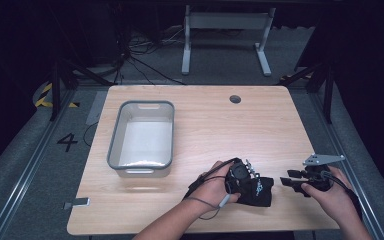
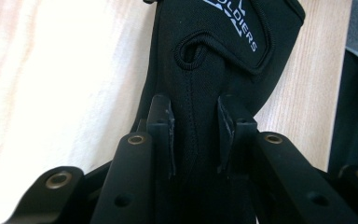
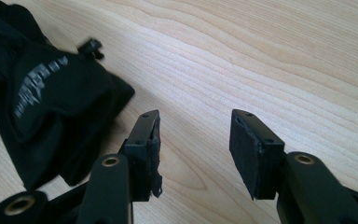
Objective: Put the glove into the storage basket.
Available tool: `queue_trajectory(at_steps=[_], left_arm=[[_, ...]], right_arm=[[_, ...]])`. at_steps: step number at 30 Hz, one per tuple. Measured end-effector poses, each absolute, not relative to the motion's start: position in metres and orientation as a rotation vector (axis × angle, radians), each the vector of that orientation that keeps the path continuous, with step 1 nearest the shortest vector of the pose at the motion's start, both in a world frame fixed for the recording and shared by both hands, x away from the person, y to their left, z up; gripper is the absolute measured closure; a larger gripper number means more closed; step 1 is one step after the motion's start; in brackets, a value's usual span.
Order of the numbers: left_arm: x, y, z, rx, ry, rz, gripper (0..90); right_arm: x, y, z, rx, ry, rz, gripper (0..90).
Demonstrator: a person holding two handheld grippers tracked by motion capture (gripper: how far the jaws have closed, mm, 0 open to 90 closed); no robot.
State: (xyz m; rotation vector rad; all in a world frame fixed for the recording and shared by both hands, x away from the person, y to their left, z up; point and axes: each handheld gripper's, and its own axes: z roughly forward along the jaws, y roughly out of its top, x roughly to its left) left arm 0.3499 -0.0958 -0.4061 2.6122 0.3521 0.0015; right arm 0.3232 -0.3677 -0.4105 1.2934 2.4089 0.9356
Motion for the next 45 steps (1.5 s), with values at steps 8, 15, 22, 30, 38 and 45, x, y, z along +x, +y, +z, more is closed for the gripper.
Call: queue_trajectory(at_steps=[8,15,22,30,38,45], left_arm=[[0.354,-0.075,-0.378,2.549,0.403,0.011,69.7],[0.354,-0.062,-0.365,2.513,0.429,0.026,69.4],[0.356,-0.056,-0.356,2.486,0.462,0.036,69.3],[0.360,-0.044,-0.349,2.479,0.530,0.033,69.1],[0.363,-0.025,-0.337,2.436,0.614,0.041,69.1],[0.368,-0.009,-0.323,2.400,0.668,0.039,69.0]], right_arm=[[0.324,-0.366,-0.412,1.297,2.414,0.939,53.8],[0.325,-0.365,-0.414,1.301,2.427,0.934,53.8],[0.325,-0.364,-0.415,1.309,2.429,0.939,54.2],[0.329,-0.364,-0.417,1.326,2.439,0.943,55.6],[0.339,-0.357,-0.415,1.311,2.451,0.961,56.2],[0.339,-0.354,-0.418,1.317,2.463,0.953,56.2]])
